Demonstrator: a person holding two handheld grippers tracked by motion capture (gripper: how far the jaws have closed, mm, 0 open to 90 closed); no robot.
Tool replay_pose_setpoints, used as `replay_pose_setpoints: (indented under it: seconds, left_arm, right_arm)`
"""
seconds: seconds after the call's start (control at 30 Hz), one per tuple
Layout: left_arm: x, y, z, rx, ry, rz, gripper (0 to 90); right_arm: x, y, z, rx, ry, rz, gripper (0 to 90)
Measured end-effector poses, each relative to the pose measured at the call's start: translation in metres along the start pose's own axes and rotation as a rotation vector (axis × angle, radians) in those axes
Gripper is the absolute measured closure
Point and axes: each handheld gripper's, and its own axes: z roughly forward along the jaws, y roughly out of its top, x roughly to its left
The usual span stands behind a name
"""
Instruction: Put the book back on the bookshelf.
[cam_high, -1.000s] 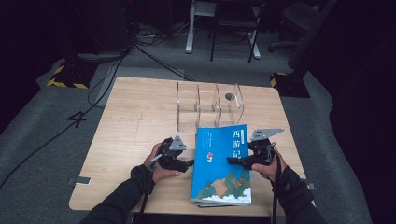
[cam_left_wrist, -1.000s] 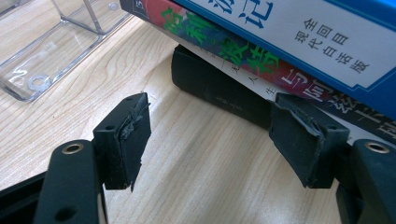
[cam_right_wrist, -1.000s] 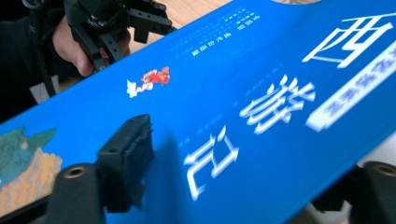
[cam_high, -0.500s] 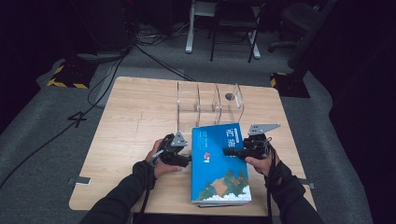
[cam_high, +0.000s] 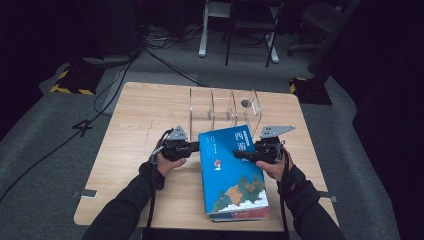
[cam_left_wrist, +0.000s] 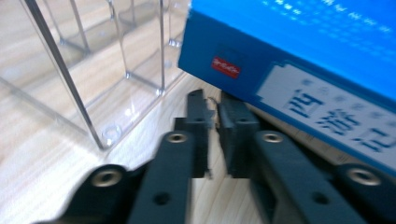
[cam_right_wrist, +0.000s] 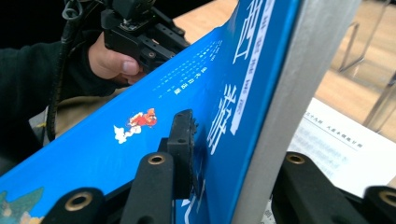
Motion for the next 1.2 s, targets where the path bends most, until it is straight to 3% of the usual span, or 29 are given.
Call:
replay_pose_setpoints:
  seconds: [0.2,0.27,0.33,0.47,0.5,0.63,0.8,0.93,1.03,1.2]
  left_arm:
    - [0.005,0.015,-0.004,-0.045,-0.010,0.022,89.8]
    - [0.007,0.024,-0.006,-0.075,-0.013,0.026,89.9]
    - [0.008,0.028,-0.008,-0.081,-0.005,0.039,89.9]
    - [0.004,0.045,-0.018,-0.122,-0.002,0.046,89.9]
    - [0.001,0.054,-0.020,-0.120,-0.001,0.068,89.9]
    - [-0.007,0.070,-0.023,-0.134,-0.004,0.093,90.0]
    - [-0.008,0.082,-0.033,-0.185,-0.018,0.085,90.0]
    - [-0.009,0.094,-0.040,-0.167,0.019,0.114,90.0]
    - [-0.008,0.105,-0.043,-0.150,0.043,0.133,90.0]
    - [-0.016,0.116,-0.049,-0.172,0.057,0.149,90.0]
  right_arm:
    - [0.002,0.010,-0.008,-0.033,-0.030,-0.039,69.5]
    - [0.005,0.017,-0.013,-0.051,-0.054,-0.080,69.5]
    - [0.006,0.019,-0.014,-0.061,-0.060,-0.091,69.6]
    - [0.014,0.027,-0.024,-0.102,-0.080,-0.146,70.5]
    - [0.018,0.030,-0.028,-0.119,-0.089,-0.171,71.4]
    - [0.026,0.034,-0.036,-0.158,-0.100,-0.221,73.5]
    - [0.031,0.039,-0.041,-0.198,-0.114,-0.250,76.1]
    - [0.035,0.042,-0.042,-0.240,-0.143,-0.278,77.4]
    - [0.040,0.043,-0.040,-0.270,-0.204,-0.318,77.4]
    - [0.047,0.041,-0.046,-0.303,-0.232,-0.360,77.5]
